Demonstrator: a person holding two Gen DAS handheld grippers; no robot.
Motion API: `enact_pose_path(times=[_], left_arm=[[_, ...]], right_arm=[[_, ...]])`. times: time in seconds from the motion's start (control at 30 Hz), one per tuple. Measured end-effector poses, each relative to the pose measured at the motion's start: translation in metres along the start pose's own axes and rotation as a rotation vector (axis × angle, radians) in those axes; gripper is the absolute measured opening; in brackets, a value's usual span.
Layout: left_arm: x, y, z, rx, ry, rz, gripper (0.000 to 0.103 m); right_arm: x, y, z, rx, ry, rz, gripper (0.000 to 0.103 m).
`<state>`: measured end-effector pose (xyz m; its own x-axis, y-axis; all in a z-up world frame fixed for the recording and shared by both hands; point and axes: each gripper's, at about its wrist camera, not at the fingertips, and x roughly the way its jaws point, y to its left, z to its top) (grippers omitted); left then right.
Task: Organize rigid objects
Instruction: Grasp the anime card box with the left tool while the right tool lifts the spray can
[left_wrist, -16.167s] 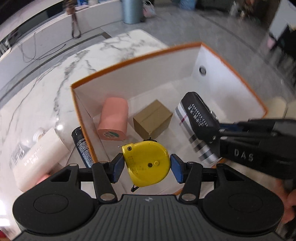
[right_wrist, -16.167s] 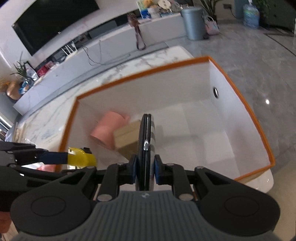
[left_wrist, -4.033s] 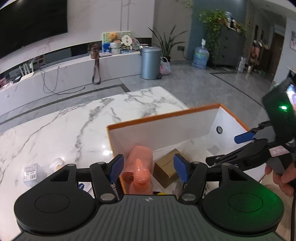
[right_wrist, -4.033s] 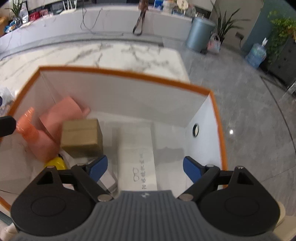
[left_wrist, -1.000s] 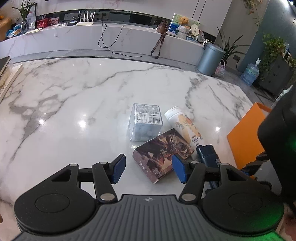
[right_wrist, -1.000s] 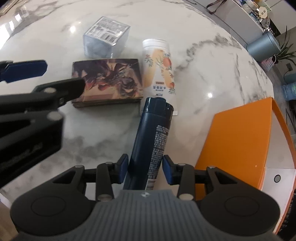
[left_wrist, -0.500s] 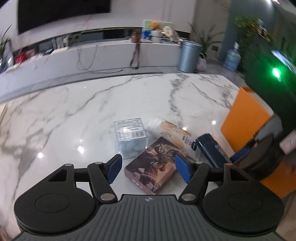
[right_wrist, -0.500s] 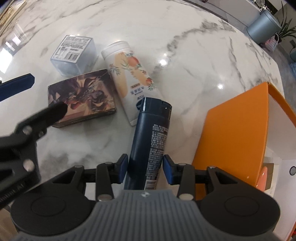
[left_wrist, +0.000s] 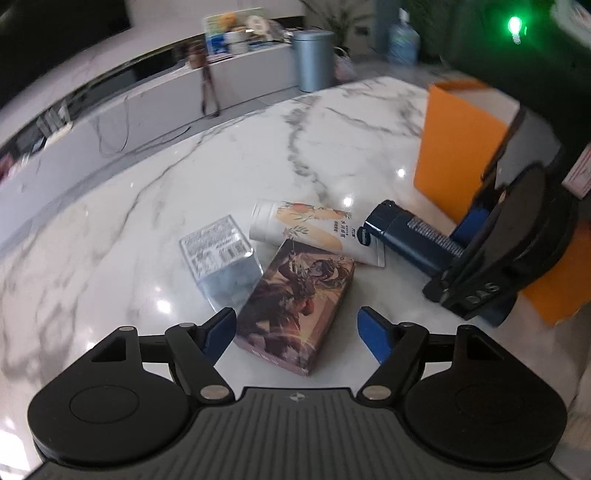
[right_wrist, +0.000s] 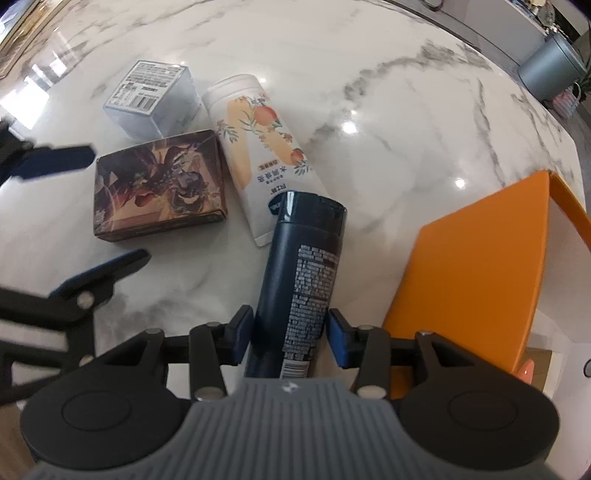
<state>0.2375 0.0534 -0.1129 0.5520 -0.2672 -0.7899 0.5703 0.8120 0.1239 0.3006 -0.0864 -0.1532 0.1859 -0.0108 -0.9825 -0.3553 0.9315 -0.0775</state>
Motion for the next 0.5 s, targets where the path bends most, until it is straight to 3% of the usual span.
enact_pose_path(times=[0.23,0.33,0.5], left_arm=[[0.025,-0.002,0.01,0.123,0.075,-0.03,0.088],[0.033,0.003,0.012,0.107,0.096,-0.046,0.087],[0.037,0.004,0.014,0.066,0.085,-0.039,0.084]], right_arm=[[-0.001,0.001,-0.002,-0.029,-0.017,0.034,0.048],[0.0,-0.001,-0.001,-0.027,-0.019,0.054,0.054],[0.002,-0.002,0.0,-0.022,-0.026,0.066,0.055]])
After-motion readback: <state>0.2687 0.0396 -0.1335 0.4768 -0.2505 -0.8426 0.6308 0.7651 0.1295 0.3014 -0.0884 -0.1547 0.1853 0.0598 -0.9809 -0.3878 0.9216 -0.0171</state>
